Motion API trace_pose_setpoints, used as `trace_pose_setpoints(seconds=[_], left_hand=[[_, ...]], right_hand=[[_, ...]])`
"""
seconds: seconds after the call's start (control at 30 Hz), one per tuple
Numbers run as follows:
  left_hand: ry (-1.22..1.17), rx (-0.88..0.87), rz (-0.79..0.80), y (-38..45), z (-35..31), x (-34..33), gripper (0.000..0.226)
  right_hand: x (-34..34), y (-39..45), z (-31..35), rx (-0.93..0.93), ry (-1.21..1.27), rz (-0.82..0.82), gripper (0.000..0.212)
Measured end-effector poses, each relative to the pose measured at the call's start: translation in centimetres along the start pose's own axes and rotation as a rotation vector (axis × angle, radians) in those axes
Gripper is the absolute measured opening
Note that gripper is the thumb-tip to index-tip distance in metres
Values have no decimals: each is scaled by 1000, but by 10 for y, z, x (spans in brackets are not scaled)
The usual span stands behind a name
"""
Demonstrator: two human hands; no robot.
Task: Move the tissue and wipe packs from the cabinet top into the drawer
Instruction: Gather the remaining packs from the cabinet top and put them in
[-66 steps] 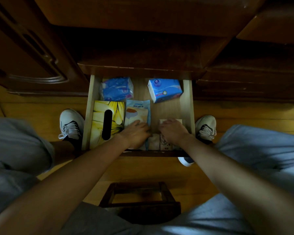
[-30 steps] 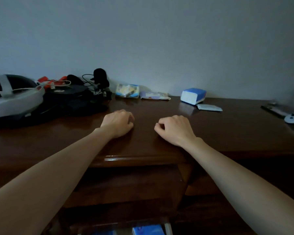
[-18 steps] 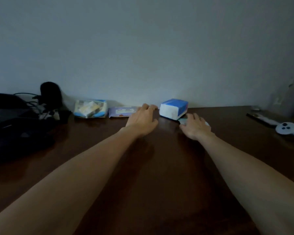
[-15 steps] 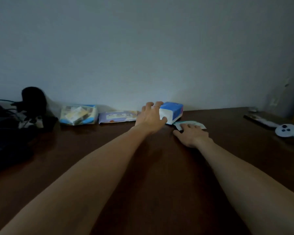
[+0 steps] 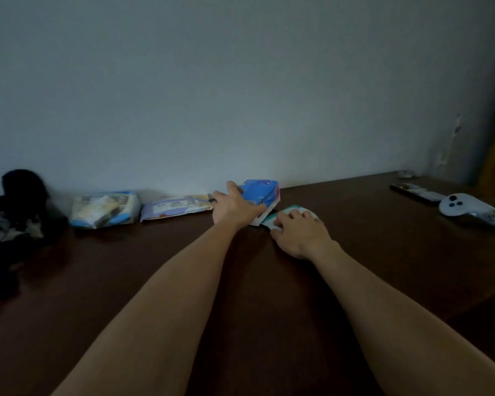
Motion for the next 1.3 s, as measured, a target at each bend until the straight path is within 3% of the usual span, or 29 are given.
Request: trace_pose_setpoints(seconds=[0.13,0.27,0.47,0.53,0.67,0.77,0.9,0.97,1.03,1.17,1.23,1.3], left_hand=[[68,-6,32,-61,21,42,75],[152,47,26,-141,47,90,99],[130,79,-80,-296,64,172,118],[80,72,-176,-350,71,201,116],[-91,0,-339,-454,104,236,96],[-215,-26,-368,-517,139,234,84],[-239,-10,-354,-585,198,211,75],[-237,92,-279,-615,236,183,68],[-222,252,-212,-643,271,152,60],[-222,617,-107,-681,331,100,64],[-203,684,-94,-683,349,87,73],[-94,635,-123,-678,359,80,77]], right_hand=[[10,-50,24,92,9,-39,42],[17,-122,55,195,56,-99,40],[44,-256,114,365,-51,-450,45],[43,-302,132,443,-52,-578,47],[15,-352,146,560,-15,-491,56],[24,-368,138,533,152,-633,36],[-4,-411,148,658,205,-749,33],[-44,-434,150,711,248,-691,25],[-95,-447,149,649,315,-498,21],[-231,-450,131,176,391,190,16],[-286,-458,114,-36,484,382,25],[-328,-468,101,-136,543,490,36]])
Point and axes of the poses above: each hand's wrist, its own y-axis towards the middle knuckle, its own x-axis out of the back of the hand, z = x × y, the point moved 7 cm from there along y, towards the middle knuckle, and after that the axes turned 2 degrees about -x, right-handed, at the moved point
